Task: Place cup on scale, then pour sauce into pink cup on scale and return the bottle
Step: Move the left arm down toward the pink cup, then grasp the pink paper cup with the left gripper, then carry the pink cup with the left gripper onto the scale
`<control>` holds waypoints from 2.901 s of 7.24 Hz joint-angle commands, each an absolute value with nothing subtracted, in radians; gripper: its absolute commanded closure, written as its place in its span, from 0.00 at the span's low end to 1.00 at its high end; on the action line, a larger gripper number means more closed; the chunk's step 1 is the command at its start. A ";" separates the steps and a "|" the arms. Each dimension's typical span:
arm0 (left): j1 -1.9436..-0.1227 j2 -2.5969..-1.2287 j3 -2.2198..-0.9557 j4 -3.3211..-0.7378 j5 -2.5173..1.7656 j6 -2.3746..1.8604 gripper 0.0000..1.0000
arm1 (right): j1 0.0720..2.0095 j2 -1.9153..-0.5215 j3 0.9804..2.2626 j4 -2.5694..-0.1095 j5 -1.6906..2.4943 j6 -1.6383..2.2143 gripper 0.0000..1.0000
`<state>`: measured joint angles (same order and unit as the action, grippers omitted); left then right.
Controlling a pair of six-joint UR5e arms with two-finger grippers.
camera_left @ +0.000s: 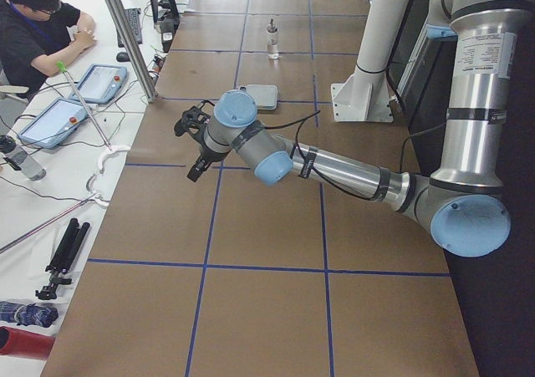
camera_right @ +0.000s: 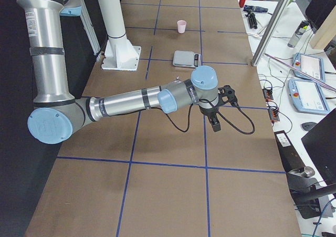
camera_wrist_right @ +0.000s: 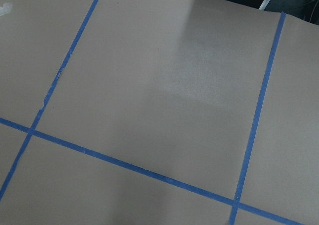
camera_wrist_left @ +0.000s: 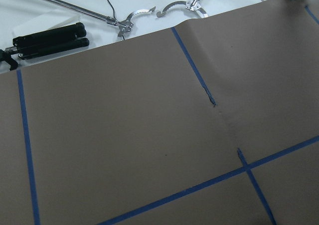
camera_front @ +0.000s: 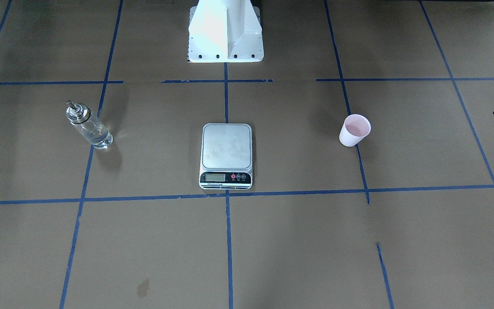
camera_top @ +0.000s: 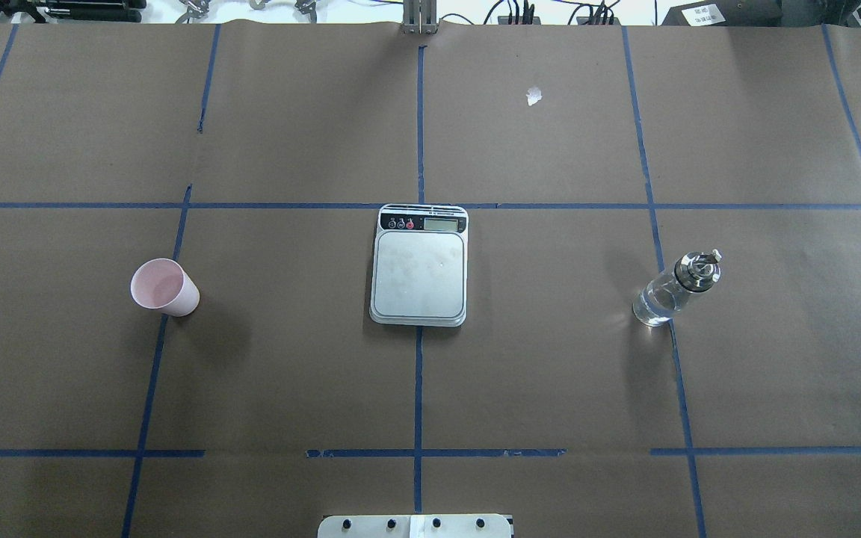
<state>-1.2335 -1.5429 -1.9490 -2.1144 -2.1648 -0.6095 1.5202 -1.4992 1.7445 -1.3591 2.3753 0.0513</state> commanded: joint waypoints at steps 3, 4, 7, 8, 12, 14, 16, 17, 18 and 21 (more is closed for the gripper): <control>-0.861 -1.526 -1.983 -2.109 -1.958 -1.168 0.37 | 1.520 -1.500 1.741 -1.359 2.375 0.051 0.00; -0.809 -1.526 -1.980 -2.111 -1.939 -1.184 0.37 | 1.520 -1.500 1.743 -1.359 2.375 0.052 0.00; -0.717 -1.526 -1.967 -2.109 -1.934 -1.183 0.43 | 1.520 -1.500 1.750 -1.359 2.376 0.052 0.00; -0.704 -1.525 -1.964 -2.109 -1.924 -1.181 0.45 | 1.520 -1.500 1.750 -1.359 2.376 0.052 0.00; -0.698 -1.529 -1.940 -2.105 -1.908 -1.181 0.90 | 1.522 -1.502 1.750 -1.359 2.376 0.052 0.00; -0.695 -1.551 -1.944 -2.089 -1.910 -1.181 1.00 | 1.522 -1.502 1.750 -1.359 2.376 0.052 0.00; -0.695 -1.583 -1.953 -2.059 -1.911 -1.181 1.00 | 1.522 -1.502 1.750 -1.359 2.376 0.052 0.00; -0.695 -1.586 -1.983 -2.016 -1.917 -1.174 1.00 | 1.522 -1.502 1.749 -1.359 2.376 0.052 0.00; -0.696 -1.609 -2.038 -1.920 -1.928 -1.152 1.00 | 1.522 -1.502 1.747 -1.359 2.376 0.052 0.00; -0.696 -1.993 -2.042 -1.476 -1.948 -1.126 1.00 | 1.522 -1.502 1.747 -1.359 2.376 0.052 0.00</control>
